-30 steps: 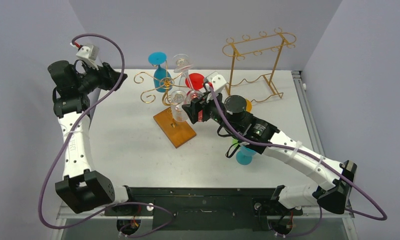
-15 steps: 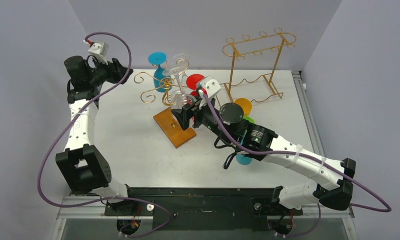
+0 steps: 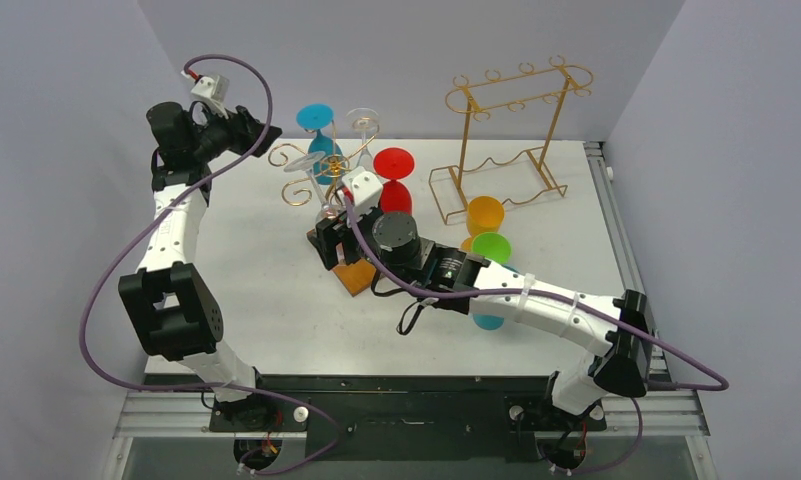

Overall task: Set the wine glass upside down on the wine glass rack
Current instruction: Adjust the wine rack at the center of the board.

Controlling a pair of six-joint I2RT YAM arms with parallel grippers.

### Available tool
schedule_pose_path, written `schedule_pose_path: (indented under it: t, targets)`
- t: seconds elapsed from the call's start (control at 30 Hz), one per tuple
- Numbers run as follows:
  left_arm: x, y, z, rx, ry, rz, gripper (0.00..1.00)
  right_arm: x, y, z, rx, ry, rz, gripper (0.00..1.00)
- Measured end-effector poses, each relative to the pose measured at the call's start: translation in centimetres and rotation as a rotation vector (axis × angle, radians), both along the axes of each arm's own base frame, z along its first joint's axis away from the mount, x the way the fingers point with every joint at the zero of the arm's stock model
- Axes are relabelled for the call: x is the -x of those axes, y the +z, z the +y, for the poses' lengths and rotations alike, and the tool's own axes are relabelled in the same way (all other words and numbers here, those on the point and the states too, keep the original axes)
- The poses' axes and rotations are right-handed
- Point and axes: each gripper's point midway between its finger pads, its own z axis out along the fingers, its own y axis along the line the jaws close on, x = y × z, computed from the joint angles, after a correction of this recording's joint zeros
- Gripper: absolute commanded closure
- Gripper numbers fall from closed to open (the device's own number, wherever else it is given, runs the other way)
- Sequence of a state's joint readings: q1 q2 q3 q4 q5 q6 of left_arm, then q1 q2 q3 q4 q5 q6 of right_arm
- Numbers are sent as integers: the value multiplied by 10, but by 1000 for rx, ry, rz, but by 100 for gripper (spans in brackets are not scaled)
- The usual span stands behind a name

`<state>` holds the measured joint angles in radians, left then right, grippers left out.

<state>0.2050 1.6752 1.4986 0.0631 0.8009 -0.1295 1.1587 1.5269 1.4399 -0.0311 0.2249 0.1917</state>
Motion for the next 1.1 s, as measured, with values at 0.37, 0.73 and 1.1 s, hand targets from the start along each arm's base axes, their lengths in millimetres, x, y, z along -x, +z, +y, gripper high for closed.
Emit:
schedule_pose_path:
  t: [0.37, 0.73, 1.1]
  targets:
    - [14, 9, -23, 23, -151, -30, 40, -18, -1, -1, -28, -51, 0, 100]
    - [42, -3, -29, 40, -214, 8, 42, -36, -31, -19, 13, -126, 3, 100]
    - [76, 86, 20, 39, -117, -142, 37, -30, 43, -14, -69, -74, -69, 100]
